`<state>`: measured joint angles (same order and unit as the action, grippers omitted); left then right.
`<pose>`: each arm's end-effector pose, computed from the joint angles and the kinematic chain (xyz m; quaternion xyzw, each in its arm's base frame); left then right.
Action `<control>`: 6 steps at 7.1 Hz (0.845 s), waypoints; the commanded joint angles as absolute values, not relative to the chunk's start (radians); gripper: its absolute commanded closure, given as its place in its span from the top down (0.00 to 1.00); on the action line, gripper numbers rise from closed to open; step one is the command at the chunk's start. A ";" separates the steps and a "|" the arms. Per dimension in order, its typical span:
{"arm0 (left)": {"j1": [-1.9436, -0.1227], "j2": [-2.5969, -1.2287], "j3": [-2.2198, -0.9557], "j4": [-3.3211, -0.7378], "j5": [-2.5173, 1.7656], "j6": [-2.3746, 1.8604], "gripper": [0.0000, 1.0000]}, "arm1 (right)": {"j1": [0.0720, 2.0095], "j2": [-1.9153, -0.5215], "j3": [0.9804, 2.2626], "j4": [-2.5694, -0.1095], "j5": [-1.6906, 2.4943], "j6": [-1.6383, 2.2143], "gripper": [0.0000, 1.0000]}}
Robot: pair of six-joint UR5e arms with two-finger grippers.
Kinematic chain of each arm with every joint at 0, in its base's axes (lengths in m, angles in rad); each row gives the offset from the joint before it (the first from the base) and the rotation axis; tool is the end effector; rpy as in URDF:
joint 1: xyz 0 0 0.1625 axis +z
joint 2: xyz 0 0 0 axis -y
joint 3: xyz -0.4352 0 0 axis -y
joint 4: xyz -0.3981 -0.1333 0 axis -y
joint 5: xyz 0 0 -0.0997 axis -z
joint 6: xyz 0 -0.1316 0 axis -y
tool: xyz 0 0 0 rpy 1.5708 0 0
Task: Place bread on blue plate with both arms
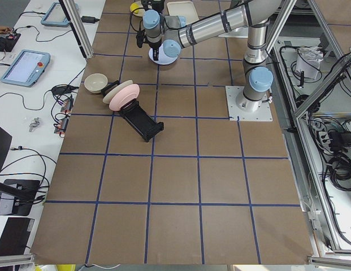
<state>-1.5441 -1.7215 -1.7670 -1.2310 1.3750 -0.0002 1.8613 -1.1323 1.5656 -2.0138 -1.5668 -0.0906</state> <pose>-0.1445 -0.5426 0.3276 0.0137 -0.9951 -0.0022 0.0978 0.3136 -0.5816 0.2588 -0.1894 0.9819 -0.0046 0.0025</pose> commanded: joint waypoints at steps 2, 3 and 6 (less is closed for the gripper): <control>-1.529 -1.611 -1.618 -1.555 1.548 0.029 1.00 | 1.917 -1.010 1.563 -2.156 -1.577 -0.037 0.99; -1.538 -1.594 -1.580 -1.612 1.613 0.031 1.00 | 1.917 -1.011 1.559 -2.181 -1.585 -0.044 1.00; -1.538 -1.560 -1.568 -1.612 1.628 0.029 1.00 | 1.899 -1.067 1.552 -2.169 -1.582 -0.051 1.00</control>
<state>-1.5345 -1.5672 -1.5860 -1.6035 1.6253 0.0299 1.9102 -1.0386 1.5533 -2.1745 -1.5819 -0.0484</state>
